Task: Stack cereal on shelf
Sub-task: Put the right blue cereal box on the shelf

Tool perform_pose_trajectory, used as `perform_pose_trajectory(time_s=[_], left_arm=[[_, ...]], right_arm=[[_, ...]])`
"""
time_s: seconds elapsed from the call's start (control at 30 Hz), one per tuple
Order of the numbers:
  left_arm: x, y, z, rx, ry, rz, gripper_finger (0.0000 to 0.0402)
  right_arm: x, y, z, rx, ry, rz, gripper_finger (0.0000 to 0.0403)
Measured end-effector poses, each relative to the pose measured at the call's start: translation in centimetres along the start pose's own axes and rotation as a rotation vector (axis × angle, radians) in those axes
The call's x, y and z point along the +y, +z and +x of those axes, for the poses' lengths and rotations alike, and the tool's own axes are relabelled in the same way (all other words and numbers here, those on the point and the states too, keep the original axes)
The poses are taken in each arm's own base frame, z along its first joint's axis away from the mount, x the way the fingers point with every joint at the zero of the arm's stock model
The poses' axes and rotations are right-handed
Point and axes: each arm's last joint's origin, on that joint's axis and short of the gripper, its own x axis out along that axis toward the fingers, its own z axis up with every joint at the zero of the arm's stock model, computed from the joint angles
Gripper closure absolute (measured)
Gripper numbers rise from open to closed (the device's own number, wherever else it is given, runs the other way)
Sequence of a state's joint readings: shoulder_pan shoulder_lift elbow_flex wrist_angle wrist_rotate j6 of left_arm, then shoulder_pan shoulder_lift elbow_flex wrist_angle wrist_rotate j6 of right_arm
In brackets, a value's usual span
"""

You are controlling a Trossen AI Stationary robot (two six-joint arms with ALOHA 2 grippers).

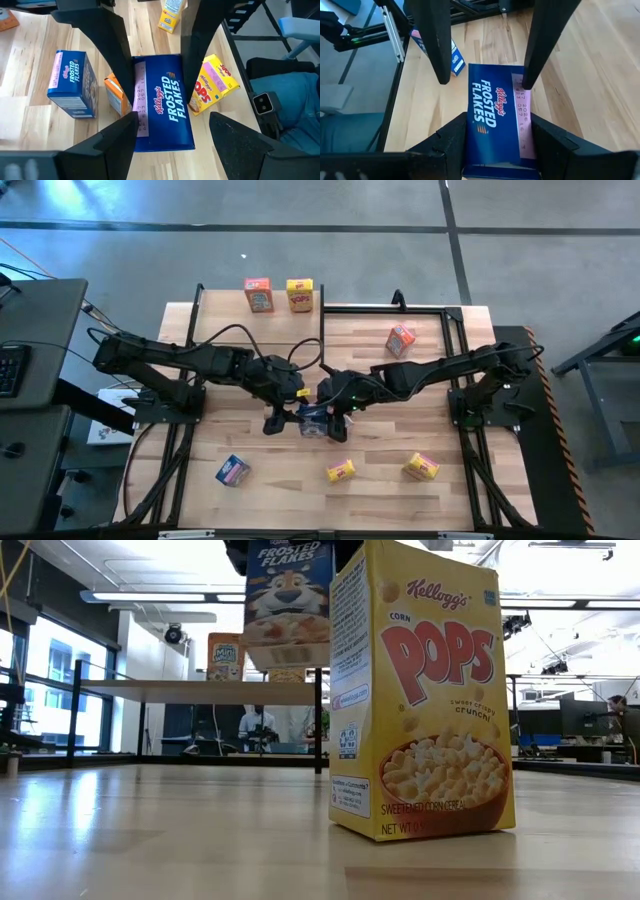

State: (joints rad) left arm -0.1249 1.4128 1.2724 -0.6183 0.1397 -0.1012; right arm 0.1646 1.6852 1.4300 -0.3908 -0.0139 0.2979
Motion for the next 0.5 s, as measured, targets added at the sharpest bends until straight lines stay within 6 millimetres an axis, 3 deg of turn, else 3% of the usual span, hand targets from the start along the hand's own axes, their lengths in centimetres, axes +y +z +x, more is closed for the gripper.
perform_pose_trajectory(time_s=[0.5], left_arm=[[0.07,0.00,0.05,-0.001,0.022,0.011,0.0163]], right_arm=[[0.37,0.56,-0.42,-0.013,0.056,0.008,0.0227]])
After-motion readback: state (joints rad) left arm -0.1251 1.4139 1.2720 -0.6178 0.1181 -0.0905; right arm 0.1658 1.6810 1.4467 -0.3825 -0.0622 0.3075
